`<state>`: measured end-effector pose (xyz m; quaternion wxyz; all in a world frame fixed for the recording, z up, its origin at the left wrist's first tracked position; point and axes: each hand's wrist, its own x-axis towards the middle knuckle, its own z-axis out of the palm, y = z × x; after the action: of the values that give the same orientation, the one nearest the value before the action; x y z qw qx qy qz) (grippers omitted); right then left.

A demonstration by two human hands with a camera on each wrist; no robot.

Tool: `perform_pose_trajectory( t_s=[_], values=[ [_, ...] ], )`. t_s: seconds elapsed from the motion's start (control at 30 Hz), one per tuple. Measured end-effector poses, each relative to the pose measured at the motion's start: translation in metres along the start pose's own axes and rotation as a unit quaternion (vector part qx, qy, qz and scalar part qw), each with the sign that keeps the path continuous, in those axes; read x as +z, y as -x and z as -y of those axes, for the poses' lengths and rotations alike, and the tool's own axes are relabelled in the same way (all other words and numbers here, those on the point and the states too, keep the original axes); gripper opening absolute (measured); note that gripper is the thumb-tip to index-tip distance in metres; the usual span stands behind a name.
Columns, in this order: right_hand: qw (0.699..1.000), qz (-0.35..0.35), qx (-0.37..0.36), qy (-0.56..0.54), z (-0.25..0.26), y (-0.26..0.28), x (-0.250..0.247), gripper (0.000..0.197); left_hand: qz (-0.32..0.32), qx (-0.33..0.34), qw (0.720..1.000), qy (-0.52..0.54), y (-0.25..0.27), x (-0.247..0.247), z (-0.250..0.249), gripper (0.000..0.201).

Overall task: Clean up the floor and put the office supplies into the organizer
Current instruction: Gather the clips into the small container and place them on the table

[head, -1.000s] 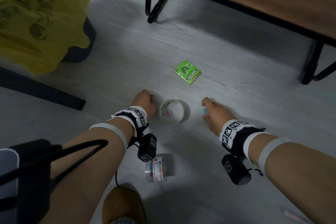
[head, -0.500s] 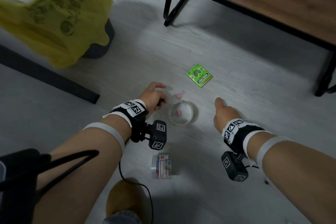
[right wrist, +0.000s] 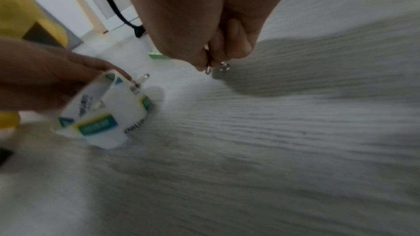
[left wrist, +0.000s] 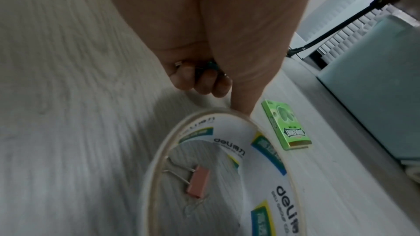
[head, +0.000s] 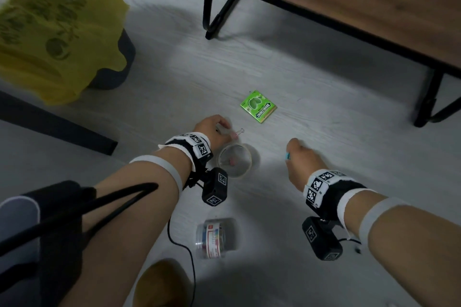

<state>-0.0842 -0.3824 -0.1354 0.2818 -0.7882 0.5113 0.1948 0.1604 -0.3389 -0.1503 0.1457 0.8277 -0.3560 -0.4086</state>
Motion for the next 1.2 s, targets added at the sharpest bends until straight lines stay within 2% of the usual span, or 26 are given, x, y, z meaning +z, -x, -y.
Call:
perform_pose_trajectory(
  t_s=[0.1, 0.2, 0.33, 0.43, 0.5, 0.53, 0.57, 0.63, 0.73, 0.8, 0.83, 0.93, 1.0, 1.07, 1.1, 1.17, 1.2],
  values=[
    [0.994, -0.018, 0.0, -0.104, 0.002, -0.004, -0.001, 0.014, -0.01, 0.019, 0.999, -0.033, -0.006, 0.008, -0.007, 0.018],
    [0.982, -0.025, 0.002, -0.186, 0.007, -0.007, -0.002, 0.014, -0.016, 0.013, 0.997, -0.068, -0.009, 0.007, -0.009, 0.011],
    [0.97, -0.03, -0.016, -0.24, 0.01, -0.007, -0.005, 0.009, 0.002, -0.018, 0.993, -0.118, -0.012, 0.007, -0.01, 0.007],
    [0.959, -0.05, -0.048, -0.277, 0.024, -0.005, -0.014, 0.014, 0.002, -0.037, 0.997, -0.067, -0.008, 0.0, -0.01, 0.016],
    [0.951, -0.065, -0.087, -0.288, 0.042, -0.004, -0.024, 0.017, 0.013, -0.049, 0.997, 0.052, -0.003, -0.008, -0.01, 0.022],
    [0.947, -0.076, -0.108, -0.292, 0.051, -0.004, -0.03, 0.018, 0.022, -0.072, 0.987, 0.143, 0.001, -0.012, -0.013, 0.024],
    [0.944, -0.088, -0.128, -0.291, 0.062, -0.004, -0.036, 0.018, 0.036, -0.105, 0.965, 0.238, 0.007, -0.016, -0.016, 0.024],
    [0.938, -0.11, -0.174, -0.278, 0.085, -0.003, -0.049, 0.018, 0.1, -0.141, 0.903, 0.393, 0.019, -0.026, -0.021, 0.023],
    [0.927, -0.131, -0.248, -0.25, 0.116, 0.002, -0.062, 0.017, 0.204, -0.127, 0.811, 0.534, 0.042, -0.044, -0.029, 0.024],
    [0.931, -0.12, -0.283, -0.199, 0.131, 0.006, -0.062, 0.02, 0.223, -0.131, 0.767, 0.587, 0.056, -0.051, -0.028, 0.022],
    [0.936, -0.109, -0.292, -0.165, 0.134, 0.007, -0.061, 0.022, 0.226, -0.131, 0.759, 0.596, 0.061, -0.051, -0.028, 0.025],
    [0.937, -0.091, -0.325, -0.089, 0.138, 0.013, -0.056, 0.028, 0.215, -0.142, 0.765, 0.59, 0.073, -0.052, -0.022, 0.03],
    [0.924, -0.087, -0.358, -0.099, 0.134, 0.016, -0.055, 0.031, 0.206, -0.157, 0.761, 0.595, 0.077, -0.049, -0.019, 0.036],
    [0.913, -0.064, -0.371, -0.156, 0.129, 0.021, -0.055, 0.033, 0.2, -0.161, 0.752, 0.608, 0.077, -0.046, -0.013, 0.044],
    [0.911, -0.076, -0.363, -0.181, 0.125, 0.02, -0.054, 0.031, 0.194, -0.172, 0.743, 0.617, 0.075, -0.046, -0.008, 0.042],
    [0.915, -0.143, -0.323, -0.192, 0.113, 0.015, -0.05, 0.021, 0.193, -0.206, 0.731, 0.621, 0.073, -0.046, 0.002, 0.04],
    [0.922, -0.166, -0.3, -0.178, 0.105, 0.01, -0.047, 0.016, 0.195, -0.214, 0.738, 0.609, 0.07, -0.045, 0.008, 0.042]
  ],
)
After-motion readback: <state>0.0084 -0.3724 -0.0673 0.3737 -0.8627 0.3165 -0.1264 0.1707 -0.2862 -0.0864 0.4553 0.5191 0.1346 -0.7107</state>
